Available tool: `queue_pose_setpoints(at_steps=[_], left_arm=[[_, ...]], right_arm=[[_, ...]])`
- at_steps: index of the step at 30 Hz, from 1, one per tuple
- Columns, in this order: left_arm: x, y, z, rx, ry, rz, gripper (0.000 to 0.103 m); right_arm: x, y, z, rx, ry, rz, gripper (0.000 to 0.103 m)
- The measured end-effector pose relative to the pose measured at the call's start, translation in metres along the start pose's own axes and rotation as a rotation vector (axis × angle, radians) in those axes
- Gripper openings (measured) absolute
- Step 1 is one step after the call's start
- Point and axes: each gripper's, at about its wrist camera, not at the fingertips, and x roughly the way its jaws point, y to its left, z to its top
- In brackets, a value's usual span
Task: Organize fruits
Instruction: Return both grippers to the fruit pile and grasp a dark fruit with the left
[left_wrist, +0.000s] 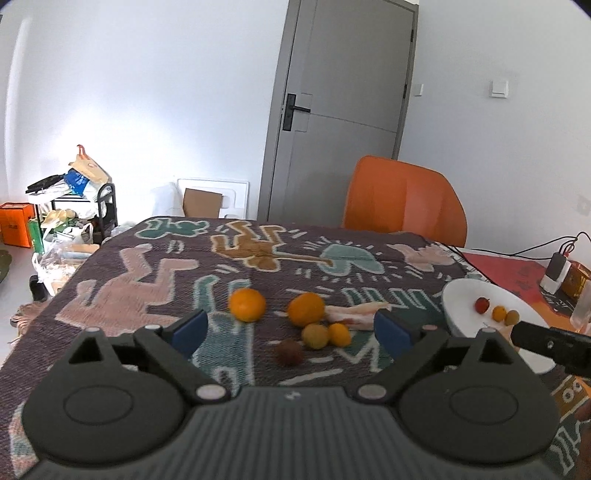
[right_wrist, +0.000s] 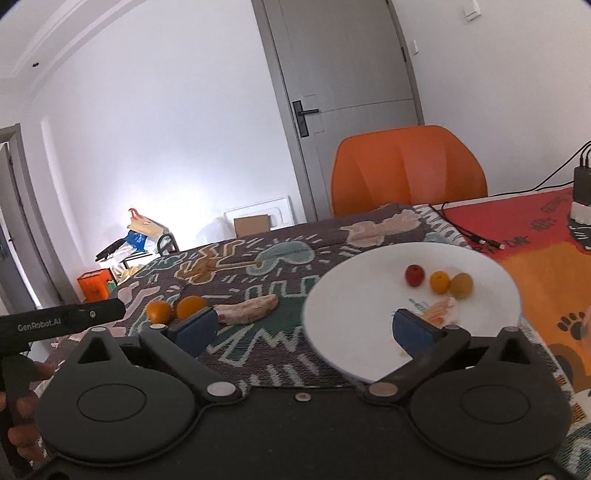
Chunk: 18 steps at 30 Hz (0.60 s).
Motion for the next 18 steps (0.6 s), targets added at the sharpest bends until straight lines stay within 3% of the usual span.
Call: queue_pose_setpoints(at_steps=[14, 18], left_arm=[[-0.007, 0.033, -0.006, -0.010, -0.007, 0.006, 0.095], [-0.002, 0.043, -0.009, -0.030, 0.012, 0.010, 0.093]], right_arm=[[0.016, 0.039, 0.000, -0.051, 0.039, 0.144, 0.103], [0.024, 0.050, 0.001, -0.090, 0.064, 0.173, 0.098]])
